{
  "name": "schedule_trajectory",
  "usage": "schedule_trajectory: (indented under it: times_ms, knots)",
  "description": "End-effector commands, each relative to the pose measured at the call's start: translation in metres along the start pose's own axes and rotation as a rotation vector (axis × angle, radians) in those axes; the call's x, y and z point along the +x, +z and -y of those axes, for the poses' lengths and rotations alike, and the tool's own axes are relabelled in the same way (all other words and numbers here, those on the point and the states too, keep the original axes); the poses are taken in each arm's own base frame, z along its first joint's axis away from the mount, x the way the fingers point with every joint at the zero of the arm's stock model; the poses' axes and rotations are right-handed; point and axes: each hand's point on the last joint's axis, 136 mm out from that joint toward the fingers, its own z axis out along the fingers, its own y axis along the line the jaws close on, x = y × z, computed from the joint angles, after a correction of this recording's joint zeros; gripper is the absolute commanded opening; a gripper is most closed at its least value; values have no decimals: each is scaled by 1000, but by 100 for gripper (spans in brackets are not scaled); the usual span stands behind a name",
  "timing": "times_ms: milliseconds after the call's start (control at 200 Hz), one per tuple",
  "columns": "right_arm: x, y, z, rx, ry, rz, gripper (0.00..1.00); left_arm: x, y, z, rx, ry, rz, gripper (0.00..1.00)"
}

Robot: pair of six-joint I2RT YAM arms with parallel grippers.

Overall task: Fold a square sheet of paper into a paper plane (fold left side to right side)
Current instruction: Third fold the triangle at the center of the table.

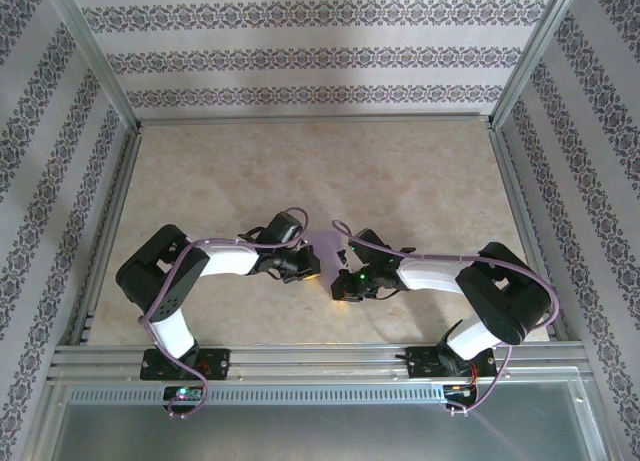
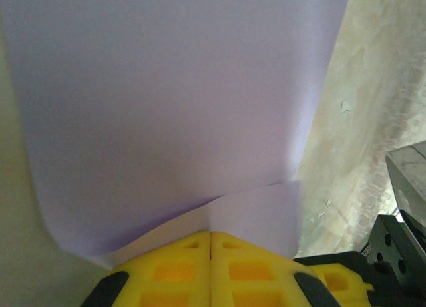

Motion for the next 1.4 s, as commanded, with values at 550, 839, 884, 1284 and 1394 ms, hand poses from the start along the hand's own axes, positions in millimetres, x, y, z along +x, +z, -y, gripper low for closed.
schedule_trajectory:
  times_ms: [550, 839, 884, 1284, 1394]
  knots:
    - [19, 5, 48, 115, 80, -45, 0, 24, -21, 48, 155, 148, 69, 2]
    - [18, 4, 49, 127, 80, -49, 0, 27, 8, 43, 165, 114, 37, 0]
    - [18, 4, 49, 128, 81, -51, 0, 26, 10, 42, 164, 110, 37, 0]
    - [21, 4, 53, 151, 89, -68, 0, 25, 22, 26, 120, 70, 26, 0]
    - [22, 3, 54, 160, 89, -70, 0, 26, 23, 21, 103, 56, 27, 0]
